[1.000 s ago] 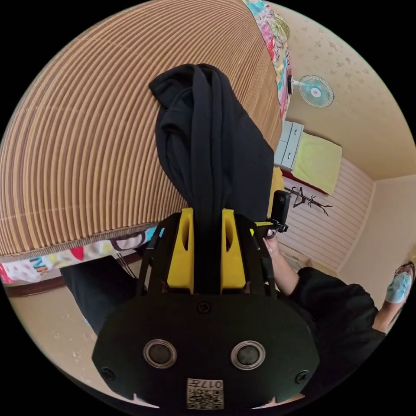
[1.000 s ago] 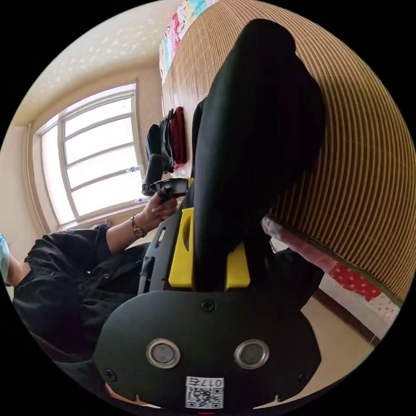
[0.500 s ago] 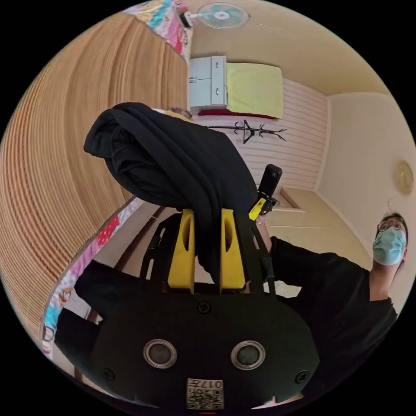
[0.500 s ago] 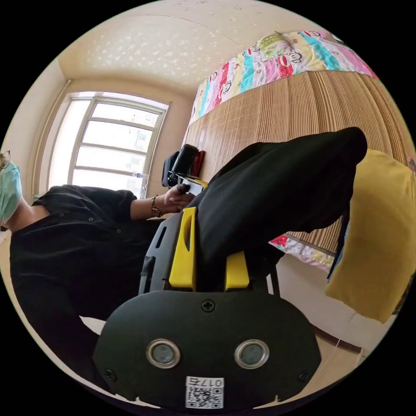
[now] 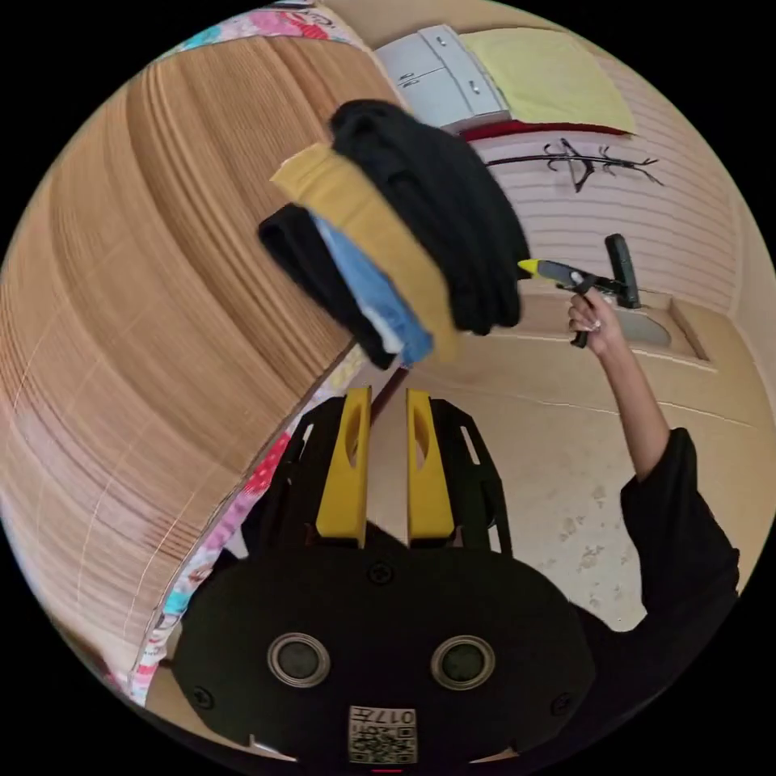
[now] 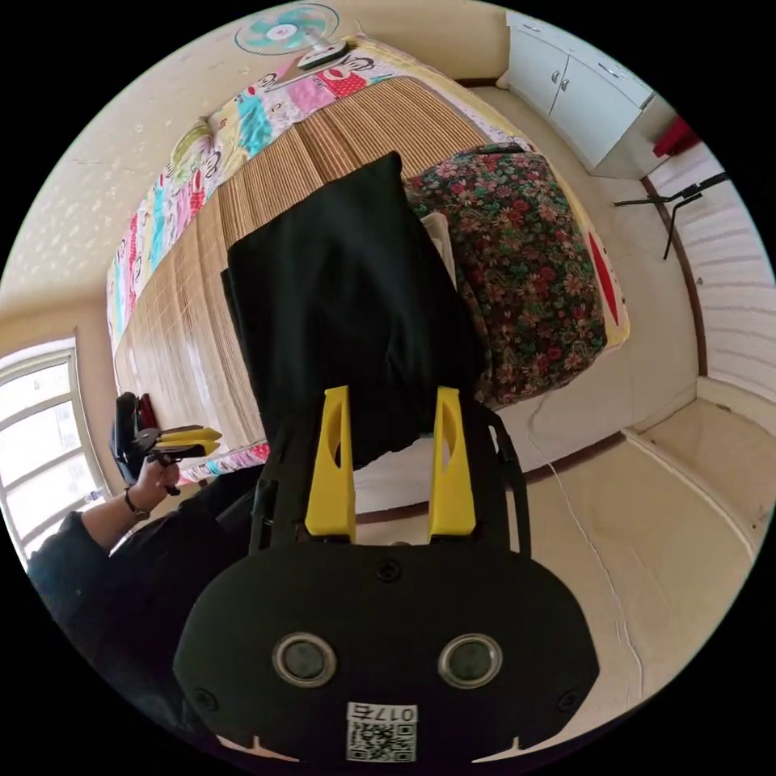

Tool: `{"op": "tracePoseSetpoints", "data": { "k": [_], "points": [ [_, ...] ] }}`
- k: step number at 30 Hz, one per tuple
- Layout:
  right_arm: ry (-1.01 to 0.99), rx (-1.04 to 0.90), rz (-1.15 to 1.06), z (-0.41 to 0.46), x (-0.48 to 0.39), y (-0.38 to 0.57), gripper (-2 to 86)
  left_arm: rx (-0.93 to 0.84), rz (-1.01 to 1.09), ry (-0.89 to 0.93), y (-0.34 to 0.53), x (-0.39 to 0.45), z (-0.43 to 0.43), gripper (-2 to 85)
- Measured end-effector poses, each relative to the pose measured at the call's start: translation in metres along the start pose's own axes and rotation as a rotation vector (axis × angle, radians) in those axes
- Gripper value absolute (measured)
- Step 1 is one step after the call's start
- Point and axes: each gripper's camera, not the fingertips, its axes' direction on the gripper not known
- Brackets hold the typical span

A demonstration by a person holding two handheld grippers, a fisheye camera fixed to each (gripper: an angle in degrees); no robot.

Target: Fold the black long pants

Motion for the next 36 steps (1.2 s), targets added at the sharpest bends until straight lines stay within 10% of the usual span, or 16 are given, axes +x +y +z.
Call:
{"op": "tracePoseSetpoints", "data": {
  "k": [6,16,22,28,36],
  "points": [
    [0.313,0.121,0.019,0.048,-0.076,0.051,13.2,-0.293,-0.520,-0.226,0.216,-0.200,0.001,5.6],
    [0.597,0.570,0.108,0.010,-0.231,0.143,3.6,0.463,-1.127,0.199,0.512,-0.208,-0.061,1.8],
    [-0.142,0.816,-0.023,-0.001,-0.371,0.196,0.6,0.335,-1.189,0.241,0.530,-0.177,-0.004,-0.3],
    [-1.089,0.403,-0.549,0.063,-0.511,0.189,0.4,0.522,-1.126,0.142,0.556,-0.184,-0.064,-0.6],
    [-1.212,0.418,-0.952,0.033,-0.596,0.289,0.3,0.800,-1.272,0.092,0.642,-0.185,-0.091,-0.4]
  ]
}}
